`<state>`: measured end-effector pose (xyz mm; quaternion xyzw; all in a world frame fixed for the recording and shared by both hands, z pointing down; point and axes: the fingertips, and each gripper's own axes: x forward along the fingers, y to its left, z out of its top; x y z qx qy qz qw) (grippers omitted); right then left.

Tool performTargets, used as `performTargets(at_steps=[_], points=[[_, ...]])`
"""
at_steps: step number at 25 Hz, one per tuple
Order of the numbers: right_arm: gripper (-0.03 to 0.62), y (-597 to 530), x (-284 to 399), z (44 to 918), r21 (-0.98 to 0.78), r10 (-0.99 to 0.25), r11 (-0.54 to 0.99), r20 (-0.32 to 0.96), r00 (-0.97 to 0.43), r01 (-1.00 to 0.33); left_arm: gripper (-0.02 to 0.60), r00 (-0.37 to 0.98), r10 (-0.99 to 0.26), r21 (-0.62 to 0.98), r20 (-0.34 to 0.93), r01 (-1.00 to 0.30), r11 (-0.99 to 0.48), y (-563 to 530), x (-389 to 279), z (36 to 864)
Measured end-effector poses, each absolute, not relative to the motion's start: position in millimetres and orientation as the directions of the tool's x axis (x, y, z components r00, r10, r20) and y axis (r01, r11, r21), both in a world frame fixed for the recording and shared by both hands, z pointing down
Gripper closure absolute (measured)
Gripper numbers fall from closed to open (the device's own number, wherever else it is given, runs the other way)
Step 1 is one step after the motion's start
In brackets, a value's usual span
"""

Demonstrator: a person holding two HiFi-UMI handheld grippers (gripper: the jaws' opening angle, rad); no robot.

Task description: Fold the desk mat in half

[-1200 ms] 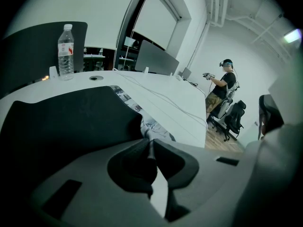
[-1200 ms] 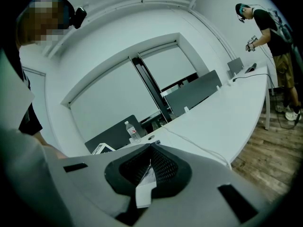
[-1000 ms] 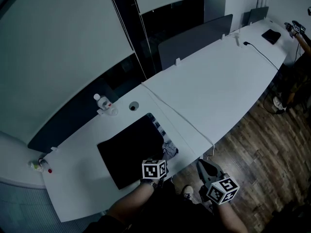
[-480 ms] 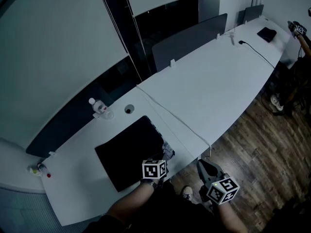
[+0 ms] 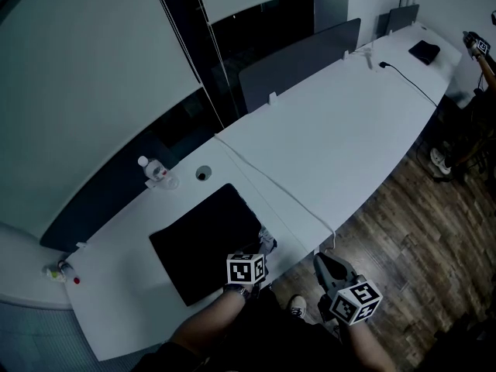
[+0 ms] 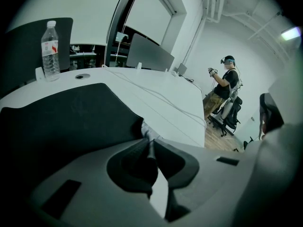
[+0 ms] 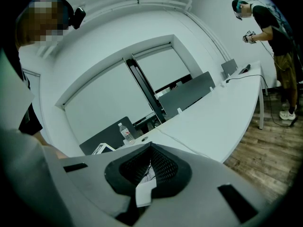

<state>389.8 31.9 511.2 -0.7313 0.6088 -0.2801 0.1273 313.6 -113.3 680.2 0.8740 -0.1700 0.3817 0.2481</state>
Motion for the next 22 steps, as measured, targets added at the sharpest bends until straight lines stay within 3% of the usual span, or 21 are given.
performTargets(at_steps=[9,22], points=[[0.574,32.4,390.6,513.3,-0.527,-0.963,-0.212,0.258,0.083,-0.823,0.486,0.662,-0.119,0.274,0.740,-0.458,-0.845,-112.2,319.6,675.3],[0.574,46.4,381.1,507.3,-0.501,-0.970,-0.136,0.242,0.012,-0.855,0.480,0.688,-0.195,0.256,0.699,-0.495,-0.831,-92.0,305.7,646.7]])
